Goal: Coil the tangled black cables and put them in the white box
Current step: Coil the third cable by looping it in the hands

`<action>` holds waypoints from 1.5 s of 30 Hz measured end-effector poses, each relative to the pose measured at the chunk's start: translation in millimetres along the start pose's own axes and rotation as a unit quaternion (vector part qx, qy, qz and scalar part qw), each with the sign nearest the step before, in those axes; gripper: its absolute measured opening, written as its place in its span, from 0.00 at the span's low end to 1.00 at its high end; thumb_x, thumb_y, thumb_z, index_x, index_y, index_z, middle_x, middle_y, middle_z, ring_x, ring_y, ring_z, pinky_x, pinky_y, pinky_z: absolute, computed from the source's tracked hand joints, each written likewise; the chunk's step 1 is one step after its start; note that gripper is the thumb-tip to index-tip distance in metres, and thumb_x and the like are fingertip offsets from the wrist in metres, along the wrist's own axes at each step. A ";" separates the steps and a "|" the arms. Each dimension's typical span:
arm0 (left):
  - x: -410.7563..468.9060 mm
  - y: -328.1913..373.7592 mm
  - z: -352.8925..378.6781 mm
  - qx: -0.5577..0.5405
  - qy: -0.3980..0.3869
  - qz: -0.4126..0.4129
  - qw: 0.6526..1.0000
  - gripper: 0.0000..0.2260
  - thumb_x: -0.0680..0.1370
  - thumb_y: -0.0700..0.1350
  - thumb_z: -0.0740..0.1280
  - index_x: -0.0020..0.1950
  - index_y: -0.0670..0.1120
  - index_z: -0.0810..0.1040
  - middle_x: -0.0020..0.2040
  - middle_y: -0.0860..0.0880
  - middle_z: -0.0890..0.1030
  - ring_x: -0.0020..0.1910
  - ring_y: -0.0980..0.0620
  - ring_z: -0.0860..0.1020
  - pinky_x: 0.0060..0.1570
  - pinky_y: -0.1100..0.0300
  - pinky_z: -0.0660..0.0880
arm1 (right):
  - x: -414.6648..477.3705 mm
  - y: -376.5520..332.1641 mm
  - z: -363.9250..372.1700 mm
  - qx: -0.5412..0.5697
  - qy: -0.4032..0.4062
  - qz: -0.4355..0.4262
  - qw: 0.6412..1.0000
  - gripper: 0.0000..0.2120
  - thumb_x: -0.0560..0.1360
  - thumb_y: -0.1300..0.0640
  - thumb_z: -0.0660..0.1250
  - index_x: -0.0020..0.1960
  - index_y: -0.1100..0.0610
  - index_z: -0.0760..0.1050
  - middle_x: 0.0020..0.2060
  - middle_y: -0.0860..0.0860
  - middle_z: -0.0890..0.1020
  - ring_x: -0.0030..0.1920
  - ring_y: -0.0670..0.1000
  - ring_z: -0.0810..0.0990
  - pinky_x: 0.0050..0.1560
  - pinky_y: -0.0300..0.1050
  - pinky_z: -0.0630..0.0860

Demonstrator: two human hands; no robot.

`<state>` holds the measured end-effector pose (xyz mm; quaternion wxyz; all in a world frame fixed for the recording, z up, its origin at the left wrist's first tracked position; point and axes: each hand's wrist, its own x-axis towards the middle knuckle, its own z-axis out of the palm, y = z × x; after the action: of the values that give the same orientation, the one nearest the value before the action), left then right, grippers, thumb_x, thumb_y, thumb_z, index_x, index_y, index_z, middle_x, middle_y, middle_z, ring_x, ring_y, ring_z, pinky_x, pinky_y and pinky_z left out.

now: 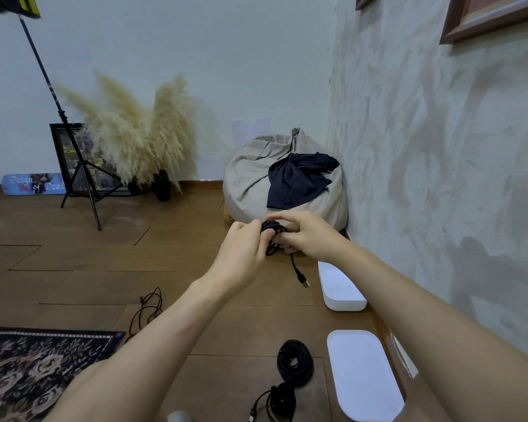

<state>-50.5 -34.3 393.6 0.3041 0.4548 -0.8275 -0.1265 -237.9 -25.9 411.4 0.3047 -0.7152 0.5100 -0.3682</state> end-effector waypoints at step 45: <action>23.4 -39.3 58.4 0.034 0.024 -0.252 0.967 0.20 0.88 0.54 0.50 0.59 0.41 0.75 0.61 0.43 0.73 0.57 0.38 0.76 0.52 0.49 0.70 | 11.2 33.5 83.6 0.191 0.337 0.158 0.909 0.05 0.79 0.59 0.69 0.45 0.54 0.79 0.40 0.48 0.86 0.44 0.45 0.86 0.52 0.46 0.80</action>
<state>-69.5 -79.4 337.8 0.2667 0.6616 -0.6823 -0.1603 -182.5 -41.4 341.2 0.2995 -0.3874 0.6086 -0.6244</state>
